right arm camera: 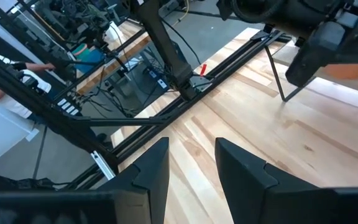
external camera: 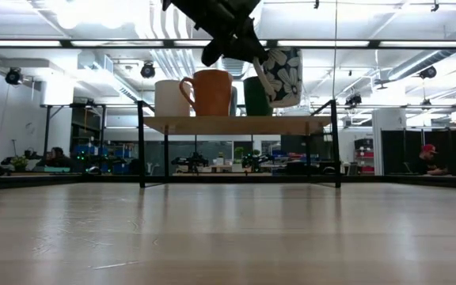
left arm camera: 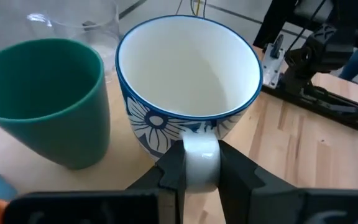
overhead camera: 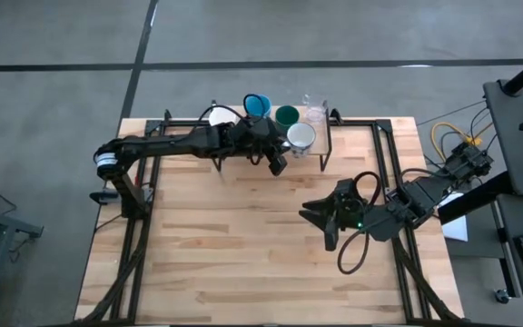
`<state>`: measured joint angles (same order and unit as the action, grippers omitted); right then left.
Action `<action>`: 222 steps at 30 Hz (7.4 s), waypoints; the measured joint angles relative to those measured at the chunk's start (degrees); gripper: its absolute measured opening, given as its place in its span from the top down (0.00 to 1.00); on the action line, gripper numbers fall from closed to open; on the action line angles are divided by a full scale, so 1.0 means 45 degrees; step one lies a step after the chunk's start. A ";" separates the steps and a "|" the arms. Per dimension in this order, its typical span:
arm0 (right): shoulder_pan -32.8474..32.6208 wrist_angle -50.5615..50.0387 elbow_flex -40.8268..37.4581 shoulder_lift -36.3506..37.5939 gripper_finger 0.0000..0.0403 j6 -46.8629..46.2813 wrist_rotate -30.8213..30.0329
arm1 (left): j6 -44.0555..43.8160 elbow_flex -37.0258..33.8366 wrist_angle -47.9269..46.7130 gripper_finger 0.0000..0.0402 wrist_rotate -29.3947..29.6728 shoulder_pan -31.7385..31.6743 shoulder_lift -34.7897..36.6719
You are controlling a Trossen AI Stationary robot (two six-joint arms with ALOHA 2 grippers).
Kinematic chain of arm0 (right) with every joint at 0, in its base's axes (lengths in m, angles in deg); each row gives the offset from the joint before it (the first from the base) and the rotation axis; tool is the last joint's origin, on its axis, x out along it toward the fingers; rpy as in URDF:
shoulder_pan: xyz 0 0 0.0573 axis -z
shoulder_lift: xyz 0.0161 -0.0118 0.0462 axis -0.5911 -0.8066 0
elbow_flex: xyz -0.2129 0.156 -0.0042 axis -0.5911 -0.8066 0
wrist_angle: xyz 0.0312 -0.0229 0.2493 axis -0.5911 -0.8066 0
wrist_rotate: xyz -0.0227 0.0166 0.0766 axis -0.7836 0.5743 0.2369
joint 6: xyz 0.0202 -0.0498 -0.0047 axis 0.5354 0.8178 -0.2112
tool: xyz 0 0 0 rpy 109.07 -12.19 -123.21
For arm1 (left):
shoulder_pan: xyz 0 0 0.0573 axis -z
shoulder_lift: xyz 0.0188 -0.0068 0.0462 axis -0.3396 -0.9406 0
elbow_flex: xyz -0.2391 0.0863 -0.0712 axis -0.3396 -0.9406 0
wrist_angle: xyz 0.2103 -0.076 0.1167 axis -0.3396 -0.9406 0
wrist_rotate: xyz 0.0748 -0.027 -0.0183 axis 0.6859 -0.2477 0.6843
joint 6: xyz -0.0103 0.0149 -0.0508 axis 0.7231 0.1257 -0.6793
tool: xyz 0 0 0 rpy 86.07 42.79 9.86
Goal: Stack small to large cups/mugs on shelf
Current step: Put the white patterned mug on the shelf, then return to Home Position
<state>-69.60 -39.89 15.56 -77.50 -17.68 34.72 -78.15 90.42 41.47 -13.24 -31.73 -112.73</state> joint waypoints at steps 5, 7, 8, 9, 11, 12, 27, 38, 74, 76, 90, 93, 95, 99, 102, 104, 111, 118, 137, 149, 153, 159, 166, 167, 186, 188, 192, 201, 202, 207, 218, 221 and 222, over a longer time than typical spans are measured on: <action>0.0000 0.0002 0.0000 0.0000 0.69 0.0066 0.0000 | -0.0005 0.0000 -0.0092 0.89 -0.0037 -0.0214 0.0000; 0.0000 0.0002 0.0000 0.0000 0.69 0.0078 0.0000 | -0.0051 0.0000 -0.0076 0.89 -0.0115 -0.0345 0.0000; 0.0000 0.0002 0.0000 0.0000 0.69 0.0105 0.0000 | -0.0162 0.0000 -0.0052 0.89 -0.0113 -0.0403 0.0000; 0.0000 0.0002 0.0000 0.0000 0.69 0.0125 0.0000 | -0.0290 -0.0007 -0.0064 0.89 -0.0123 -0.0471 0.0000; 0.0000 0.0002 0.0000 0.0000 0.69 0.0168 0.0000 | -0.0308 -0.0042 -0.0081 0.89 -0.0348 -0.0604 0.0000; 0.0000 0.0002 0.0000 0.0000 0.69 0.0172 0.0000 | -0.0312 -0.0080 -0.0081 0.89 -0.0405 -0.0649 0.0000; 0.0000 -0.0025 0.0000 0.0000 0.69 0.0442 0.0000 | -0.0213 -0.0170 -0.0188 0.89 -0.0763 -0.0844 -0.0087; 0.0000 -0.0032 0.0000 0.0000 0.69 0.0624 0.0005 | 0.0135 -0.0189 -0.0271 0.89 -0.0751 -0.1100 -0.0087; 0.0000 -0.0022 0.0000 0.0000 0.70 0.0682 0.0010 | 0.0499 -0.0180 -0.0222 0.68 -0.0731 -0.1211 -0.0087; 0.0000 -0.0022 0.0000 0.0000 0.70 0.0682 0.0010 | 0.0499 -0.0180 -0.0240 0.67 -0.0732 -0.1224 -0.0087; 0.0000 -0.0007 0.0000 0.0000 0.70 0.0709 0.0010 | 0.0446 -0.0168 -0.0253 0.67 -0.0785 -0.1264 -0.0087; 0.0000 -0.0007 0.0000 0.0000 0.70 0.0781 -0.0001 | 0.0366 -0.0043 -0.0323 0.67 -0.1380 -0.1268 -0.0023; 0.0000 -0.0002 0.0005 0.0004 0.70 0.0887 -0.0102 | 0.0396 0.0186 -0.0311 0.67 -0.1696 -0.1274 0.0072; 0.0000 -0.0007 0.0005 0.0084 0.69 0.1034 -0.0202 | 0.1326 0.0524 -0.0199 0.67 -0.1775 -0.1264 0.0554; 0.0034 -0.0012 0.0010 0.0097 0.70 0.1251 -0.0285 | 0.1696 0.0573 -0.0271 0.67 -0.1648 -0.1283 0.0784; 0.0078 -0.0017 0.0010 0.0099 0.69 0.1410 -0.0379 | 0.1708 0.0550 -0.0458 0.67 -0.1449 -0.1346 0.0922; 0.0428 -0.0036 0.0010 0.0472 0.69 0.2366 -0.0534 | 0.2362 0.0529 -0.0874 0.67 -0.1900 -0.1291 0.2059; 0.1049 -0.0123 0.0219 0.1658 0.86 0.4199 -0.0646 | 0.2624 0.0525 -0.1387 0.82 -0.3160 -0.0605 0.4279; 0.0070 -0.5172 -0.4345 0.9539 0.98 0.2605 -0.1548 | 0.1423 -0.5415 -0.4840 1.00 -0.7709 -0.0053 1.1659; 0.0080 0.6302 -1.4732 1.3746 0.98 0.2842 -0.1194 | -0.5866 -1.5878 0.6266 1.00 -0.7298 0.1098 1.6543; 0.0078 0.7045 -1.6444 1.4706 0.98 0.1514 -0.1064 | -0.6407 -1.7095 0.6204 1.00 -0.6466 0.1354 1.8009; 0.0087 0.6692 -1.7223 1.5984 0.98 0.3183 -0.5117 | -0.5129 -1.6635 0.1542 1.00 -0.1677 0.1354 2.0086; 0.0083 0.6165 -1.5359 1.5783 0.98 0.8695 -0.8813 | -0.5301 -1.4120 -0.5842 1.00 0.2302 0.1349 1.9119; 0.0083 0.6161 -1.5031 1.5686 0.98 0.9357 -0.9070 | -0.5330 -1.3851 -0.6231 1.00 0.2603 0.1349 1.8591; 0.0306 -0.5285 -1.5290 1.4944 0.98 -0.7156 -0.2541 | -0.5046 -1.3497 -0.3182 1.00 0.5214 0.1349 1.3173; 0.0282 -0.4999 -1.5256 1.4384 0.98 -0.6203 -0.2774 | -0.4396 -1.3822 -0.1814 1.00 0.4834 0.1354 1.3642; 0.0289 -0.4596 -1.5242 1.3316 0.98 -0.4645 -0.3549 | -0.3117 -1.4963 0.1802 1.00 0.2922 0.1354 1.4924; 0.0282 -0.4590 -1.5242 1.0523 0.98 -0.6159 -0.3565 | -0.2942 -1.8230 0.6918 1.00 0.1639 0.1359 1.8882; 0.0277 -0.4590 -1.5242 1.0309 0.98 -0.6376 -0.3560 | -0.2962 -1.8394 0.6839 1.00 0.1639 0.1359 1.9376; 0.0277 -0.4602 -1.5242 0.9491 0.98 -0.7059 -0.3657 | -0.2898 -1.8483 0.4506 1.00 0.1615 0.1393 2.1490; 0.0058 -0.4673 -1.5174 0.9235 0.98 -0.7723 -0.4447 | -0.3307 -1.8165 0.2093 1.00 0.1176 0.1427 2.1237; 0.0058 -0.4645 -1.5174 0.9228 0.98 -0.7773 -0.4449 | -0.3304 -1.8156 0.2052 1.00 0.0937 0.1422 2.1245; 0.0058 -0.4636 -1.5174 0.9224 0.98 -0.7754 -0.4439 | -0.3304 -1.8169 0.2083 1.00 0.0822 0.1427 2.1227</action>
<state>-69.34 -60.75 -52.72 -35.99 -52.57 14.75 -93.02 8.66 50.84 -9.54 -25.31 -17.22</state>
